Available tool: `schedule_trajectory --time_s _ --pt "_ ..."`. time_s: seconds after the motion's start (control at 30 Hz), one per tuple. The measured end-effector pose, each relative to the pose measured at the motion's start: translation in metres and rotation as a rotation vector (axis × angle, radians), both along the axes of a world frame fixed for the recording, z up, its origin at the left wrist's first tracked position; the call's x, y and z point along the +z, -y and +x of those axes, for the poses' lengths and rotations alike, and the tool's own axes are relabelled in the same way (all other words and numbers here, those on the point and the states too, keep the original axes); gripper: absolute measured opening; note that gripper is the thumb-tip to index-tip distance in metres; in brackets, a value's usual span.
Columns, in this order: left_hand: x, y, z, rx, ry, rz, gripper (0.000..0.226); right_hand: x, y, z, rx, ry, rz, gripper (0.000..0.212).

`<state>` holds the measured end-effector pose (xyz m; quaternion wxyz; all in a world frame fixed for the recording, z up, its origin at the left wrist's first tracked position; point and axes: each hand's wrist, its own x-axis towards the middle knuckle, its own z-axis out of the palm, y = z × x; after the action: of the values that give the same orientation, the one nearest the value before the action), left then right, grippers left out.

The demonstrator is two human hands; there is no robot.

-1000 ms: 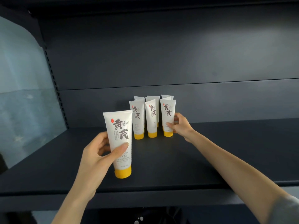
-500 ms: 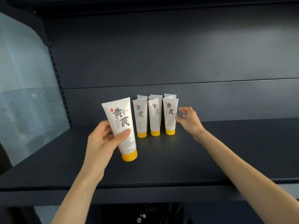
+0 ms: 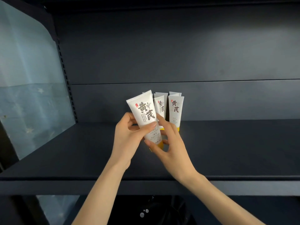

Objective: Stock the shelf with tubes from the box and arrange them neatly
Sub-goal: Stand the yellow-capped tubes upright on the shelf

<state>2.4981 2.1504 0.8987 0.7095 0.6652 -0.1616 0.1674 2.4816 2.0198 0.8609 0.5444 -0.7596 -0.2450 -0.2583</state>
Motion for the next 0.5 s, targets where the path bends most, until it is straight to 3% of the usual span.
schedule_trajectory --time_s 0.27,0.5 --pt "-0.008 -0.005 -0.004 0.112 0.061 -0.047 0.034 -0.003 -0.016 0.007 -0.142 0.069 -0.037 0.063" --pt "-0.011 -0.024 -0.01 0.175 0.137 0.009 0.034 0.009 -0.033 0.019 -0.075 0.046 -0.094 0.066"
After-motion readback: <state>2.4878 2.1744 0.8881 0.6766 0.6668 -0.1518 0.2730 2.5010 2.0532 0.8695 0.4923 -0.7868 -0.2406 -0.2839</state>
